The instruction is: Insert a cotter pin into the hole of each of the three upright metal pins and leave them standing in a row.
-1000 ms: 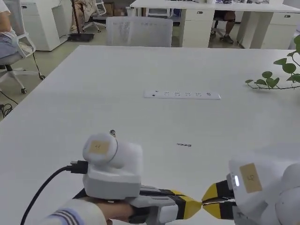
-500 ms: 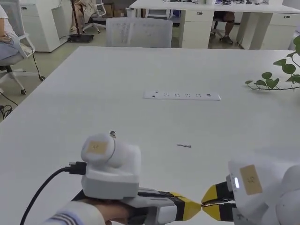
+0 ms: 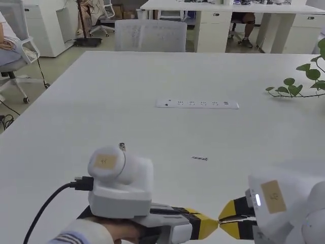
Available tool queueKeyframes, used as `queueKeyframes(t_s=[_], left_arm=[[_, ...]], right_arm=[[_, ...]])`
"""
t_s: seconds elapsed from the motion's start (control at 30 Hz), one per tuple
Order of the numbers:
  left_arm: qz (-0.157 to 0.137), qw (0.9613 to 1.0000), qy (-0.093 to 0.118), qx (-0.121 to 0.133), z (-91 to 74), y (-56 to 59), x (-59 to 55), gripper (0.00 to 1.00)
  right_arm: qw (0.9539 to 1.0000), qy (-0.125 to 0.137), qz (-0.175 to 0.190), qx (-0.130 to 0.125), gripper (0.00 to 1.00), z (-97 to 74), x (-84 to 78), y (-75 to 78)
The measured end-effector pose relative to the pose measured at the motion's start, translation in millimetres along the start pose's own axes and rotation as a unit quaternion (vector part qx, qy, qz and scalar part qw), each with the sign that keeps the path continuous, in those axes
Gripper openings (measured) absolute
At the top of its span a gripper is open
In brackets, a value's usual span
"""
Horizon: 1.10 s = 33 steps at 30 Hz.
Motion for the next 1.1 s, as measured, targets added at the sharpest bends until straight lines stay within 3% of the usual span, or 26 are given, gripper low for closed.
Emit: queueKeyframes(t_s=[0.87, 1.1], left_arm=[[0.012, 0.9999, 0.0, 0.0, -4.2, -0.3, 0.0, 0.0], [0.032, 0.9995, 0.005, -0.005, -10.1, 0.3, 2.5, 0.0]], right_arm=[[0.9996, 0.024, 0.001, 0.012, 0.1, -0.9, 2.2, 1.9], [0.9964, 0.06, 0.054, 0.023, 0.13, -9.9, -0.3, 6.9]])
Point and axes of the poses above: the centre of the closed fingertips' face, and the gripper's own axes: z roughly forward along the fingers, y roughly to its right, x roughly out of its top, the point moved 4 cm from there along -z, roughly backward along the fingers
